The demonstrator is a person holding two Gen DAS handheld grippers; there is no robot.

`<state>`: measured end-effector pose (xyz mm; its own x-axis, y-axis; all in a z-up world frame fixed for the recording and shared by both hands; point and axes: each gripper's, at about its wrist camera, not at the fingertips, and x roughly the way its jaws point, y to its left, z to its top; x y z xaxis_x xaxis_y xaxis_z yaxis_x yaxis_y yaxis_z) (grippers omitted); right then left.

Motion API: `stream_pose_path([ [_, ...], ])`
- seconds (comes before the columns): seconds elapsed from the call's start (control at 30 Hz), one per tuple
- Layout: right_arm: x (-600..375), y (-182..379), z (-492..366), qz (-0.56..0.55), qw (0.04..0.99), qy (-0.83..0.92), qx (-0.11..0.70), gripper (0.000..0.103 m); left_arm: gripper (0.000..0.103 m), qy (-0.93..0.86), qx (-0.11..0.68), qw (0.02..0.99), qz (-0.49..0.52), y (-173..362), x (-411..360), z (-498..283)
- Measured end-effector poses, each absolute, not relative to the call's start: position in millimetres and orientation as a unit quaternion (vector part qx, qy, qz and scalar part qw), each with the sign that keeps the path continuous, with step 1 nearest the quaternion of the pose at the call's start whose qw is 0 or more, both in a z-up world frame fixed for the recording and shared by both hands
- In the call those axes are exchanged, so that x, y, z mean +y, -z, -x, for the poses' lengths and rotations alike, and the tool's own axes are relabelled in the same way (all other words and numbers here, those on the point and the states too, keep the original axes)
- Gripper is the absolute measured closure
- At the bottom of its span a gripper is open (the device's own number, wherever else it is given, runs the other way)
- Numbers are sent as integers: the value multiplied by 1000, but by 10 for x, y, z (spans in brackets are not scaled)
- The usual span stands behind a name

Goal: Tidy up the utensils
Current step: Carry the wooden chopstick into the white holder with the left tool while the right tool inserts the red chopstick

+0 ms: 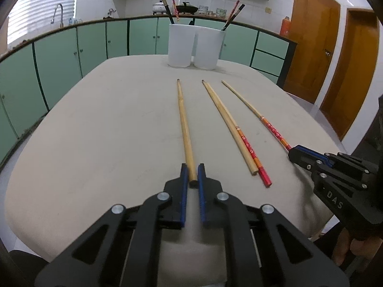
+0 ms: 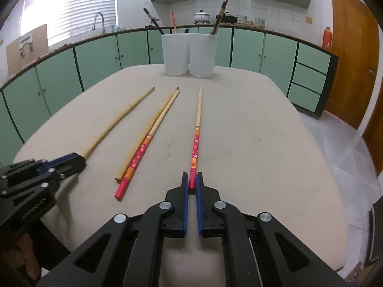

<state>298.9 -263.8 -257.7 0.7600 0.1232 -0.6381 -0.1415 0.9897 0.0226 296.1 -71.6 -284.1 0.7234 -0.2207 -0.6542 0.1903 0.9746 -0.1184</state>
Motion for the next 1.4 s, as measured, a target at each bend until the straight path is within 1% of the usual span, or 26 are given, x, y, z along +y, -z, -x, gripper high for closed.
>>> stream_pose_path([
  [0.17,-2679,2227,-2866,0,940,-74,334,97,96,112,347,930,34,2524,-653,-2919],
  [0.3,-2708,1779,-2819,7,944,-78,321,97,96,117,336,934,31,2205,-627,-2904],
  [0.6,-2739,997,-3010,22,945,-111,308,97,96,131,320,938,19,1604,-531,-3029],
  [0.83,-2600,715,-3478,47,934,-132,328,97,96,149,312,938,4,1136,-499,-3347],
  [1.1,-2525,511,-4043,59,916,-147,368,98,97,163,331,929,-2,839,-502,-3808],
  [1.17,-2553,508,-4054,53,917,-146,366,98,97,162,331,930,0,816,-502,-3873],
  [1.27,-2718,702,-3838,5,921,-153,359,98,97,163,330,930,3,820,-491,-3880],
  [1.3,-2779,855,-3702,-8,923,-148,355,97,97,164,331,929,2,830,-493,-3878],
  [1.33,-2809,996,-3579,-14,925,-143,352,91,97,166,331,929,1,840,-493,-3878],
  [1.37,-2845,1187,-3423,-14,927,-134,350,77,97,166,331,929,1,844,-486,-3875],
  [1.4,-2905,1448,-3197,-18,931,-120,344,73,97,166,330,929,0,847,-484,-3878],
])
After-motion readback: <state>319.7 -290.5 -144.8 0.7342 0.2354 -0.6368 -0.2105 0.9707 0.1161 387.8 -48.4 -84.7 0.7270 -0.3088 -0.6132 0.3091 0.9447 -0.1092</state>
